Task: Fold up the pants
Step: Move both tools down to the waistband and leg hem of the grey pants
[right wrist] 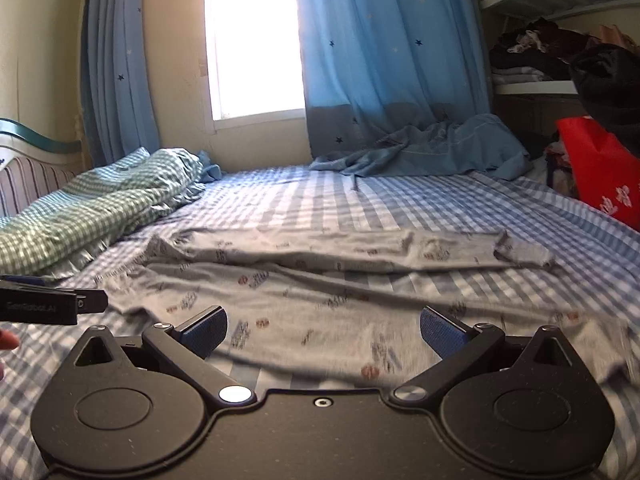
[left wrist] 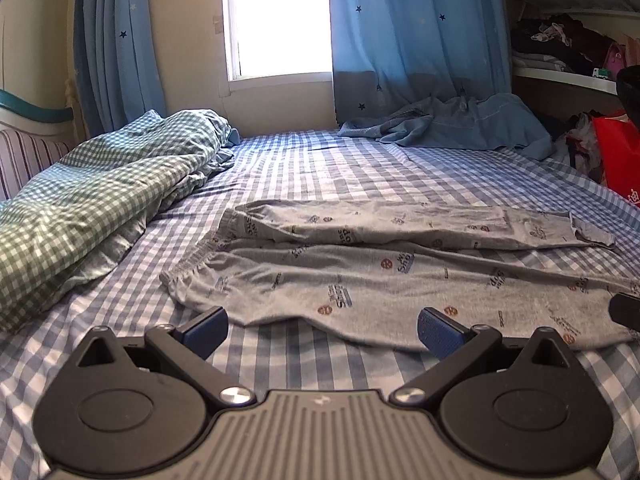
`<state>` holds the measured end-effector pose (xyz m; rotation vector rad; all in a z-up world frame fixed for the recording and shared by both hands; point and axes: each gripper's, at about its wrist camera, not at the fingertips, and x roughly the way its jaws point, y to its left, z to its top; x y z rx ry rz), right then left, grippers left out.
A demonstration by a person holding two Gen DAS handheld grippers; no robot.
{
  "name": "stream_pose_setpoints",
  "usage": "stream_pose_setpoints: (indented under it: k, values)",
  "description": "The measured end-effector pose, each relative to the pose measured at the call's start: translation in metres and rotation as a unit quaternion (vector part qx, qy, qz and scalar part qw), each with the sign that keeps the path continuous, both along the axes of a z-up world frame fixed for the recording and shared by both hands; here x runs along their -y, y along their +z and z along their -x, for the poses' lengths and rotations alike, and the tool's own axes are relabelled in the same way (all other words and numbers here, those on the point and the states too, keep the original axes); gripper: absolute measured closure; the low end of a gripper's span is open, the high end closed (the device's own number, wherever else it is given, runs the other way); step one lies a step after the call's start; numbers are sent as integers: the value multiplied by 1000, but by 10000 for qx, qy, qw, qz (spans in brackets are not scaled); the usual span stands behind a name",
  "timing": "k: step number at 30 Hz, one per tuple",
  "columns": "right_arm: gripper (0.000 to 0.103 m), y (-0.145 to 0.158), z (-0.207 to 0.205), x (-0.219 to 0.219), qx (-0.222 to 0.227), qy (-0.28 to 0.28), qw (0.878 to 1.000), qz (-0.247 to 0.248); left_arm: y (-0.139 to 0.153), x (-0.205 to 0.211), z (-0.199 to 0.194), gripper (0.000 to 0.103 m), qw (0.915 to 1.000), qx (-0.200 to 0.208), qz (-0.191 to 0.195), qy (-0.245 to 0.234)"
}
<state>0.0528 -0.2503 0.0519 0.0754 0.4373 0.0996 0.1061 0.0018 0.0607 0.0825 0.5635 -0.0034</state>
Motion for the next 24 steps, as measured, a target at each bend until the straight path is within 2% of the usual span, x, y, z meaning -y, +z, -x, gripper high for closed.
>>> stream_pose_setpoints:
  k: [6, 9, 12, 16, 18, 24]
  values:
    - [0, 37, -66, 25, 147, 644, 9976, 199, 35, -3, -96, 0, 9989, 191, -323, -263]
    - [0, 54, -110, 35, 378, 945, 9928, 627, 51, -1, -154, 0, 9976, 260, -547, -339]
    - [0, 59, -159, 40, 249, 1257, 9847, 1178, 59, 3, -207, 0, 9968, 287, -570, -487]
    - [0, 57, -230, 49, -173, 1570, 9801, 1204, 51, 11, -276, 0, 9948, 222, -751, -655]
    - [0, 52, -262, 48, -411, 1507, 9791, 1300, 40, 15, -303, 0, 9937, 163, -843, -722]
    - [0, 43, -318, 44, -377, 1488, 9740, 1669, 11, 19, -362, 0, 9891, 54, -1041, -1035]
